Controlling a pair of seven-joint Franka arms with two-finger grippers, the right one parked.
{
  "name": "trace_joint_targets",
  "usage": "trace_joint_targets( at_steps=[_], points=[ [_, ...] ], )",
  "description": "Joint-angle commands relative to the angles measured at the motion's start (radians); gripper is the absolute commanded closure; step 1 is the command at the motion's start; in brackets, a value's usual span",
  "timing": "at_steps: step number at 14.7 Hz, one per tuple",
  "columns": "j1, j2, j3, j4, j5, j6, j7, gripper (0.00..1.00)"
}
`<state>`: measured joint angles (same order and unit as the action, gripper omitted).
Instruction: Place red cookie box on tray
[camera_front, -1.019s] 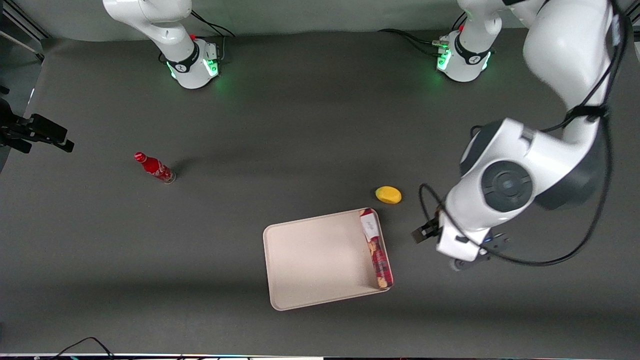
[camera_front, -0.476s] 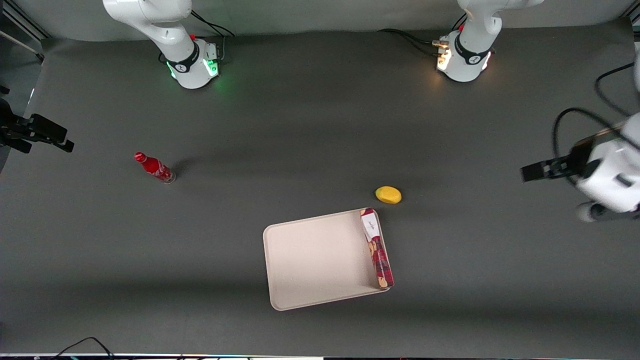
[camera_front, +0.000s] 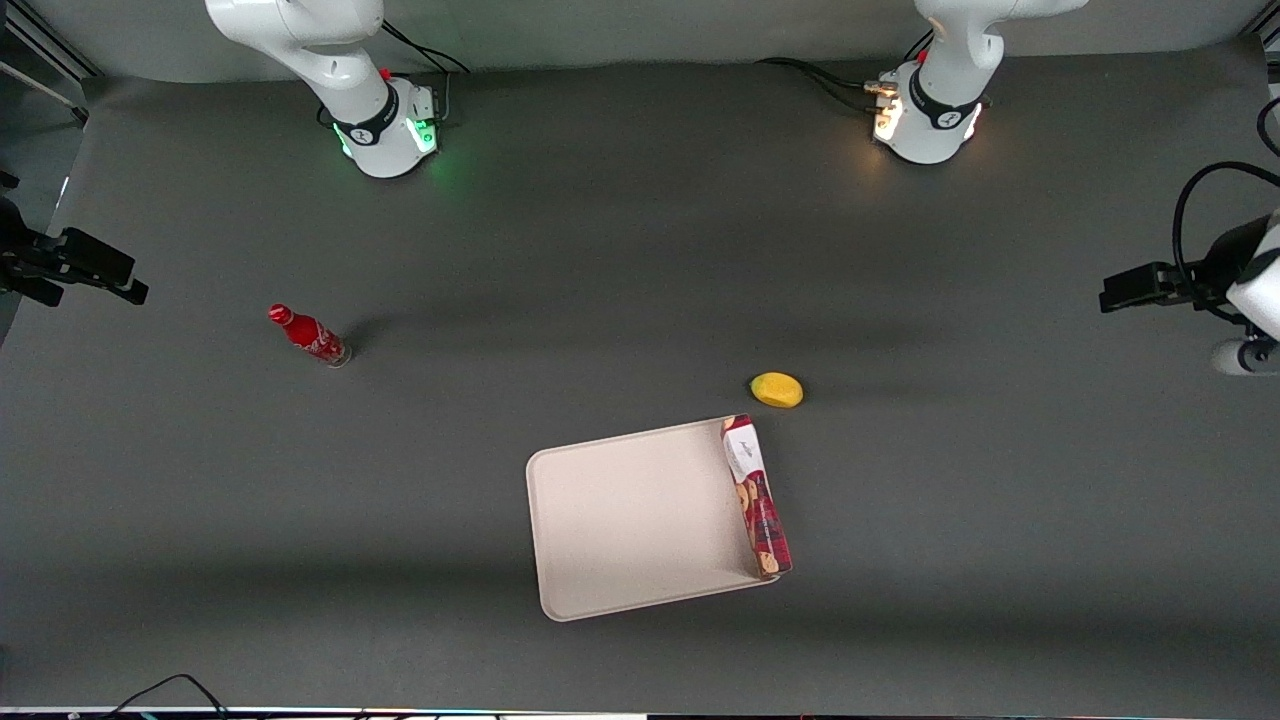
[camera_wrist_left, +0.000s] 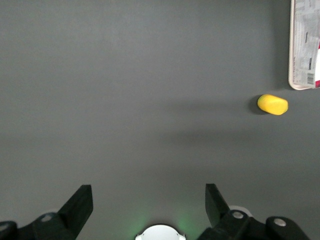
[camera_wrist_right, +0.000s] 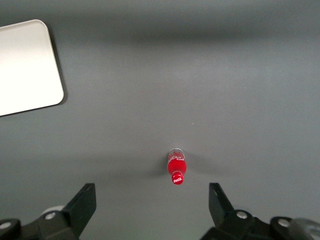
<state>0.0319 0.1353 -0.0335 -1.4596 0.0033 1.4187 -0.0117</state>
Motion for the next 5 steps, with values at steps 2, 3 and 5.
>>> trace_joint_targets(
  at_steps=[2,3,5],
  points=[
    [-0.024,-0.158,0.026,-0.188,-0.011,0.085,0.024,0.00],
    [-0.026,-0.154,0.026,-0.170,-0.006,0.089,0.026,0.00],
    [-0.027,-0.138,0.024,-0.140,0.003,0.082,0.026,0.00]
  ],
)
